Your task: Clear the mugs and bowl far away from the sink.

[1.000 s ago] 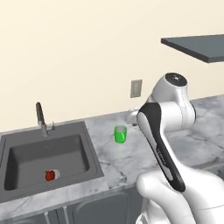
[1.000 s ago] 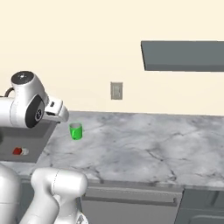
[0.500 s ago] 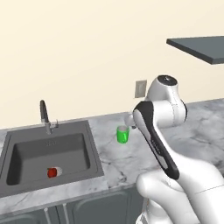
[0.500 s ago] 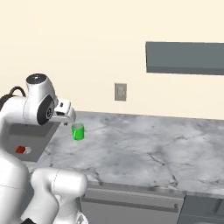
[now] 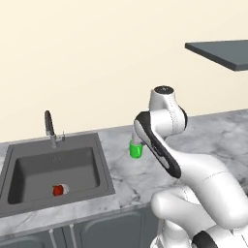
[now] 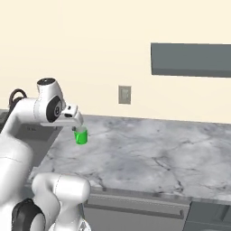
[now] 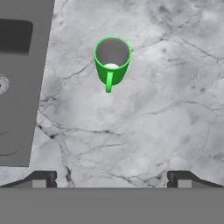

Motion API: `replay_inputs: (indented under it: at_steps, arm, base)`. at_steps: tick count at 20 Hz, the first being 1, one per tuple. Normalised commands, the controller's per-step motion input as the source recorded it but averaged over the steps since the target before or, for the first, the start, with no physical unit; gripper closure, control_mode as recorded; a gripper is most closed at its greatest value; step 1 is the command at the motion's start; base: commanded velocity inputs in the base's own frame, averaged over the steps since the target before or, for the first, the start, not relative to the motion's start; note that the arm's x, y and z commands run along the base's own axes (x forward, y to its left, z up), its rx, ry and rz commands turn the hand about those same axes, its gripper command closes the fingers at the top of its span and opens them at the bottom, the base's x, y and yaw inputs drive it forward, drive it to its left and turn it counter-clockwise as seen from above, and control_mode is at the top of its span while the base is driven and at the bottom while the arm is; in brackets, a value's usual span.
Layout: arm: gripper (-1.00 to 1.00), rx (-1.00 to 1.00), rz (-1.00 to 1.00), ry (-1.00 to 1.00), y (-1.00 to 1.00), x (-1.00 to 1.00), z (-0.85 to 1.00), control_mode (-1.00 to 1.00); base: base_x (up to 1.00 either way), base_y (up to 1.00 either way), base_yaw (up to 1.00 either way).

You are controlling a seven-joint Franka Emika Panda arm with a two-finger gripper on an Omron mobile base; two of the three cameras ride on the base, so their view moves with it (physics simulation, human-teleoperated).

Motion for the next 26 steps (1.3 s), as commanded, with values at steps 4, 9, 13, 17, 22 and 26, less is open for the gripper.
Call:
replay_inputs:
  at_steps: [4, 9, 13, 17, 22, 26]
  arm:
    - [-1.0, 0.0, 0.0, 0.0, 0.0, 0.46, -0.3, -1.0]
    - [-1.0, 0.0, 0.0, 0.0, 0.0, 0.44, -0.28, -1.0]
    - [-1.0, 0.01, 0.0, 0.02, 0.0, 0.39, -0.34, -1.0]
    - [-1.0, 0.02, 0.0, 0.01, 0.08, 0.33, -0.37, -1.0]
    - [-1.0, 0.02, 0.0, 0.0, 0.08, 0.25, -0.33, -1.0]
    - [-1.0, 0.0, 0.0, 0.01, 0.05, 0.26, -0.28, -1.0]
  base:
    - [0.0, 0.0, 0.0]
    - [0.0, 0.0, 0.0]
    - [0.0, 0.0, 0.0]
    - [0.0, 0.0, 0.0]
    - [0.0, 0.0, 0.0]
    - [0.0, 0.0, 0.0]
